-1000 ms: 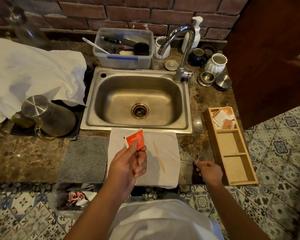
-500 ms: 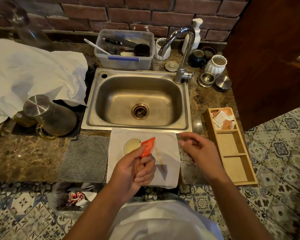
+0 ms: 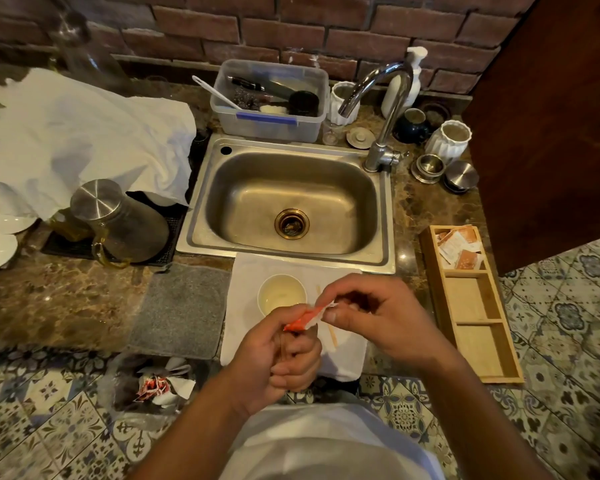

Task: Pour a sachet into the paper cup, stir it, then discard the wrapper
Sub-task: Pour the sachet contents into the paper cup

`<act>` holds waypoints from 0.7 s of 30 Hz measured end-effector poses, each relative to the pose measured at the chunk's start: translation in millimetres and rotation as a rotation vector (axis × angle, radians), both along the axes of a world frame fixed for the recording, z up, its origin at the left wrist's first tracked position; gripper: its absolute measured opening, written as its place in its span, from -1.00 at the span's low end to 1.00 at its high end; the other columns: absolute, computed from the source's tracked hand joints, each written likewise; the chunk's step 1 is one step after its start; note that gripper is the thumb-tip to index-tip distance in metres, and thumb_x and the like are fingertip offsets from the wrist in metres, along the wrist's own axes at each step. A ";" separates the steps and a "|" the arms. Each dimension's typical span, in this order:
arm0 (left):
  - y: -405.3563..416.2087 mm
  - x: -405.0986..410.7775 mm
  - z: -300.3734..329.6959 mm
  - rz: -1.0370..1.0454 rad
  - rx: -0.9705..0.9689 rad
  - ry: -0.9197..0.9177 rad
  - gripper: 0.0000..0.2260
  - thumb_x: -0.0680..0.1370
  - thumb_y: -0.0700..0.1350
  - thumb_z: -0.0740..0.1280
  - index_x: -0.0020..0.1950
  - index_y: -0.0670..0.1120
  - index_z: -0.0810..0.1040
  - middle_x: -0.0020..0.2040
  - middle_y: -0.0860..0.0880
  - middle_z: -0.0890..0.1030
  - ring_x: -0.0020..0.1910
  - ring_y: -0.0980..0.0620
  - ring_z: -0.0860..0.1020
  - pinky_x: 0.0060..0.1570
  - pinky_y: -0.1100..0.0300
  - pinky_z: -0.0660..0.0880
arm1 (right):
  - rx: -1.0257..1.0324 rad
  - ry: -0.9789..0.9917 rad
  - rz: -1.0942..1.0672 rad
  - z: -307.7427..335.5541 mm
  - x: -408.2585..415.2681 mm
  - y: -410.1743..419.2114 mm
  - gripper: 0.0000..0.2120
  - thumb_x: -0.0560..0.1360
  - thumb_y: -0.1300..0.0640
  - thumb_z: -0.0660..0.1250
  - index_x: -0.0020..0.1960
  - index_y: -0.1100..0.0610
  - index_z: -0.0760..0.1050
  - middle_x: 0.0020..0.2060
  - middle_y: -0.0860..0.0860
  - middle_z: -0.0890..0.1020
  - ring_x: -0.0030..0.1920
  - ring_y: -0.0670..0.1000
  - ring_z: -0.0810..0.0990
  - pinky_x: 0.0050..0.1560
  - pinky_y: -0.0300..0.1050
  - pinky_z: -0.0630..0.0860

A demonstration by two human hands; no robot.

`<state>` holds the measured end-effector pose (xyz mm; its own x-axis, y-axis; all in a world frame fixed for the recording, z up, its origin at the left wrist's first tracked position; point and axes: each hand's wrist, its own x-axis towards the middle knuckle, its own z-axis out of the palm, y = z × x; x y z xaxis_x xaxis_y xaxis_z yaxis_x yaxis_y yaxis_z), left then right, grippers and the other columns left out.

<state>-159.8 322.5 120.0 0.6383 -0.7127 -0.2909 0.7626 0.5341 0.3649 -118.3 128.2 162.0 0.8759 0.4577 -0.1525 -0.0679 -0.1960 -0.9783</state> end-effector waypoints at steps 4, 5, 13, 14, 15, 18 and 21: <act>5.2 0.4 2.8 0.007 0.222 -0.064 -0.49 0.49 0.24 0.37 -0.42 -0.14 0.44 -0.64 0.02 0.29 -0.71 0.16 0.20 -0.63 0.26 0.00 | -0.015 -0.010 -0.020 -0.3 0.6 4.6 -0.88 0.45 0.18 0.54 -0.04 0.02 0.72 -0.21 0.01 0.69 -0.16 0.24 0.59 -0.13 0.16 0.55; 8.0 0.1 4.8 0.023 0.281 -0.084 -0.48 0.48 0.27 0.37 -0.41 -0.15 0.46 -0.64 0.03 0.31 -0.71 0.17 0.21 -0.62 0.26 0.00 | -0.007 -0.003 -0.028 -1.4 0.8 5.0 -0.88 0.44 0.17 0.54 -0.04 0.02 0.72 -0.21 -0.01 0.69 -0.16 0.24 0.59 -0.11 0.18 0.55; 39.4 -5.7 10.9 0.264 0.883 -0.347 -0.62 0.62 0.25 0.20 -0.12 0.04 0.66 -0.43 -0.15 0.50 -0.54 0.05 0.30 -0.51 0.26 0.28 | -0.035 0.103 -0.061 -21.1 3.0 6.0 -0.87 0.40 0.08 0.53 -0.10 0.09 0.68 -0.35 -0.11 0.61 -0.29 -0.12 0.52 -0.21 -0.24 0.47; 41.5 -6.2 10.2 0.261 0.931 -0.379 -0.65 0.64 0.20 0.19 -0.10 0.06 0.67 -0.42 -0.18 0.54 -0.54 0.04 0.31 -0.51 0.27 0.30 | -0.044 0.125 -0.052 -26.0 1.8 8.0 -0.91 0.41 0.12 0.54 -0.11 0.08 0.67 -0.37 -0.13 0.60 -0.31 -0.15 0.51 -0.22 -0.29 0.45; 42.3 -6.9 9.9 0.260 0.975 -0.414 -0.69 0.62 0.14 0.20 -0.09 0.06 0.68 -0.41 -0.22 0.57 -0.54 0.01 0.32 -0.50 0.25 0.32 | -0.052 0.144 -0.052 -31.4 0.1 10.4 -0.93 0.43 0.17 0.54 -0.13 0.07 0.66 -0.38 -0.14 0.60 -0.33 -0.18 0.51 -0.24 -0.31 0.45; 42.1 -10.1 7.3 0.269 1.037 -0.484 -0.79 0.55 0.06 0.31 -0.10 0.01 0.70 -0.38 -0.24 0.60 -0.52 0.03 0.35 -0.46 0.25 0.35 | -0.072 0.170 -0.068 -45.7 -4.5 17.0 -0.93 0.48 0.25 0.52 -0.14 0.14 0.65 -0.38 -0.08 0.58 -0.35 -0.14 0.50 -0.27 -0.29 0.44; 42.8 -14.5 -4.3 0.220 1.115 -0.589 -0.82 0.59 -0.03 0.34 -0.14 -0.05 0.66 -0.39 -0.14 0.60 -0.49 0.19 0.43 -0.38 0.35 0.39 | -0.093 0.188 -0.062 -54.2 -6.7 23.8 -0.92 0.51 0.25 0.49 -0.12 0.24 0.63 -0.37 0.05 0.53 -0.36 -0.10 0.45 -0.30 -0.29 0.42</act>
